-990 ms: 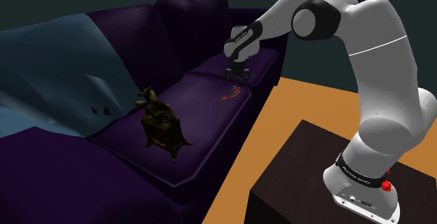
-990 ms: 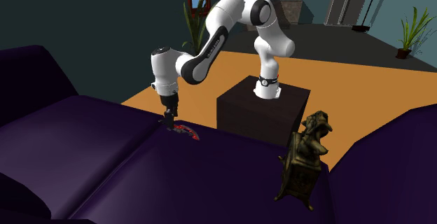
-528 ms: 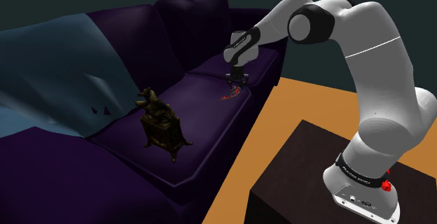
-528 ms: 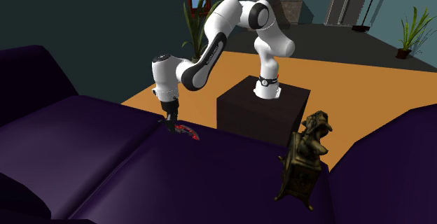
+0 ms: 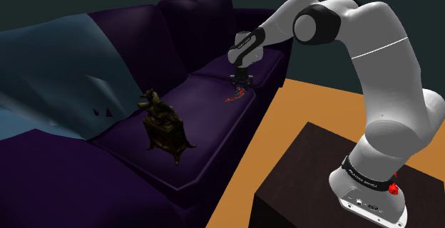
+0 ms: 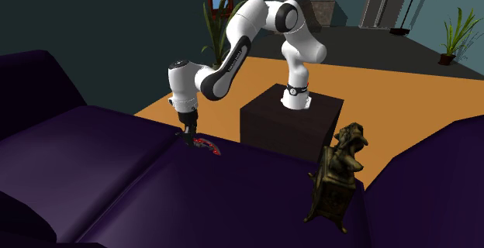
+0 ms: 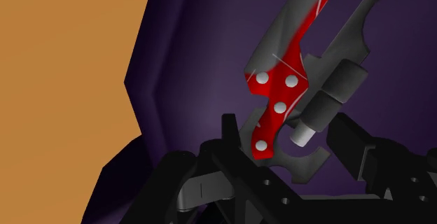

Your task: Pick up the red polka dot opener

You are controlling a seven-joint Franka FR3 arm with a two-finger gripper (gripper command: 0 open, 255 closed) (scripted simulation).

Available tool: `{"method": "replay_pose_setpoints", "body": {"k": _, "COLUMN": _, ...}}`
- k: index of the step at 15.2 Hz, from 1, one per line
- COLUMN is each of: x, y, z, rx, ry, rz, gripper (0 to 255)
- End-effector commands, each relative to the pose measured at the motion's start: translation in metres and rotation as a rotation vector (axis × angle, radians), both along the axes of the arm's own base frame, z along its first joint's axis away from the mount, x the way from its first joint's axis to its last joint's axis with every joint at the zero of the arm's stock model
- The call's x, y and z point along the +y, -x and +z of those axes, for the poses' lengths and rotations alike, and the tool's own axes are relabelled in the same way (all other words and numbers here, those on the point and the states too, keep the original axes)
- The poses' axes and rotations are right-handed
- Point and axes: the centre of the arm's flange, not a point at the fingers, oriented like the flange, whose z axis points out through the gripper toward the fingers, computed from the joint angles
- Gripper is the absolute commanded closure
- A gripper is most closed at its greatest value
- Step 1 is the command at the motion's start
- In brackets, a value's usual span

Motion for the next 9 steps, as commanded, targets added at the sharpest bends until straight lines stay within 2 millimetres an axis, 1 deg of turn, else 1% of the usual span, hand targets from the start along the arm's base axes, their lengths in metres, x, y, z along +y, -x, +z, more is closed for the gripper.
{"method": "replay_pose_setpoints", "body": {"k": 1, "x": 0.001, "y": 0.000, "z": -0.002, "rx": 0.001, "ry": -0.001, "rz": 0.000, "gripper": 255}}
{"method": "replay_pose_setpoints", "body": {"k": 9, "x": 0.001, "y": 0.000, "z": 0.041, "rx": 0.001, "ry": -0.001, "rz": 0.000, "gripper": 255}}
